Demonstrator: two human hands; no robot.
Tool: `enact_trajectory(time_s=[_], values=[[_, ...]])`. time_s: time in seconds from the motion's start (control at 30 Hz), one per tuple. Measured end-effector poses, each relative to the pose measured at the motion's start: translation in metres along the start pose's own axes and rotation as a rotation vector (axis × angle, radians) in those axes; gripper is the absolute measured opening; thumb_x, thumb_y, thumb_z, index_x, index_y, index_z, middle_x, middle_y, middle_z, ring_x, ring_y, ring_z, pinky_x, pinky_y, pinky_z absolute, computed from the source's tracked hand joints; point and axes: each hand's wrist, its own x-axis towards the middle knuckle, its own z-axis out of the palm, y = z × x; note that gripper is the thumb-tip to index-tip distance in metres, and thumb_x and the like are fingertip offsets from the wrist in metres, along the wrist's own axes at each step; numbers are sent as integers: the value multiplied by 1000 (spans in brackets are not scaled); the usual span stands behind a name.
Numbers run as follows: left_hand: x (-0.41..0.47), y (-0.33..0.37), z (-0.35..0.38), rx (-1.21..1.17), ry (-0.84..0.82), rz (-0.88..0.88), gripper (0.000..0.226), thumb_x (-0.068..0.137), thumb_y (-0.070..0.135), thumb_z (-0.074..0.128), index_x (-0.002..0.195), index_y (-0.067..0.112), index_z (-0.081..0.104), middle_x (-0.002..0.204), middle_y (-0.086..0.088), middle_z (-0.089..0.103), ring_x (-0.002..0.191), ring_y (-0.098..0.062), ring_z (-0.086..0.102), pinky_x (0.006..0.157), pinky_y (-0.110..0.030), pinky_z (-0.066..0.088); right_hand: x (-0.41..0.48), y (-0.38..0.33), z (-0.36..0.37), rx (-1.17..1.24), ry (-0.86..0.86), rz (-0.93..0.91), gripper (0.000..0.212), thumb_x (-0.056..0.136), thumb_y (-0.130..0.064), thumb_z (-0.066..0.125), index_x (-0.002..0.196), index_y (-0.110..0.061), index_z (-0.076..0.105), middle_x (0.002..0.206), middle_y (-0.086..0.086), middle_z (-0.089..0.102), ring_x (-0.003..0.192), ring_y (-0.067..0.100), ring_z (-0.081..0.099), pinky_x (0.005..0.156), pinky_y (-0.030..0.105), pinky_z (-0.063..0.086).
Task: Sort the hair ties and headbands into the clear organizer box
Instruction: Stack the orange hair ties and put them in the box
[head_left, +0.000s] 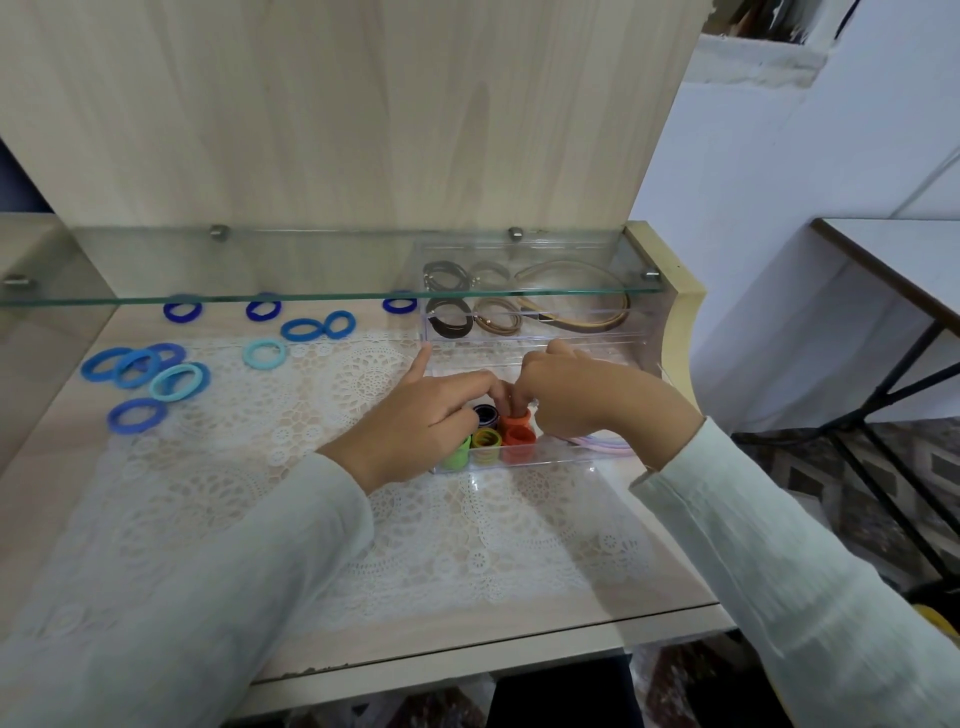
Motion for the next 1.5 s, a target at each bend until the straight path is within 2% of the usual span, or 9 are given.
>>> enact_trajectory(time_s=[0.13,0.37,0.53,0.73,0.9,1.03,1.17,1.3,1.5], values=[[0,1,0,-22,-6,4,43,83,17,31,106,44,56,111,14,70,114,-4,59,119,-33,-19,2,1,2,15,16,0,39,90,-5,42,120,-17,63,123,8,48,116,27,34,85,31,28],[-4,0,1,-26,-2,-2,49,82,17,30,114,35,63,115,20,67,121,1,53,120,-41,-16,3,7,1,72,18,-36,41,88,-3,43,113,-24,68,117,4,51,111,25,33,86,34,33],[-5,3,1,-51,-10,-22,47,81,18,30,109,40,61,119,25,64,124,6,48,121,-41,-14,5,21,5,204,254,-79,53,75,7,41,93,-35,67,103,-4,60,104,20,44,97,38,36],[-1,-9,2,-4,24,-55,45,82,29,28,115,50,49,111,-15,70,108,-14,62,114,-15,-15,14,30,44,469,584,32,45,70,12,43,80,-21,73,95,4,59,103,27,48,85,29,33],[1,6,1,71,30,-63,35,90,27,28,115,39,50,117,16,66,111,4,57,122,-38,-5,14,28,69,492,680,118,31,70,3,49,64,-12,75,89,7,59,97,32,46,72,23,18],[4,10,3,70,43,-97,34,90,28,27,113,35,51,109,18,68,110,5,56,121,-38,-4,20,28,80,442,690,94,32,68,-3,47,60,-15,76,85,7,60,90,36,51,70,24,16],[5,6,5,25,46,-121,28,99,17,34,111,35,52,102,20,69,105,8,57,120,-38,-4,18,27,75,401,638,104,31,78,5,54,75,-13,79,98,8,59,99,33,46,74,23,18],[6,6,6,-2,41,-119,29,98,17,35,109,37,52,100,21,69,104,8,57,120,-38,-5,16,24,73,398,595,115,31,83,1,54,82,-15,79,104,6,58,104,29,44,76,24,21],[4,6,6,-36,25,-129,31,100,13,36,110,36,53,103,20,69,104,9,57,120,-36,-8,18,25,73,398,580,120,29,83,-3,56,82,-20,79,105,3,59,106,28,45,75,26,21]])
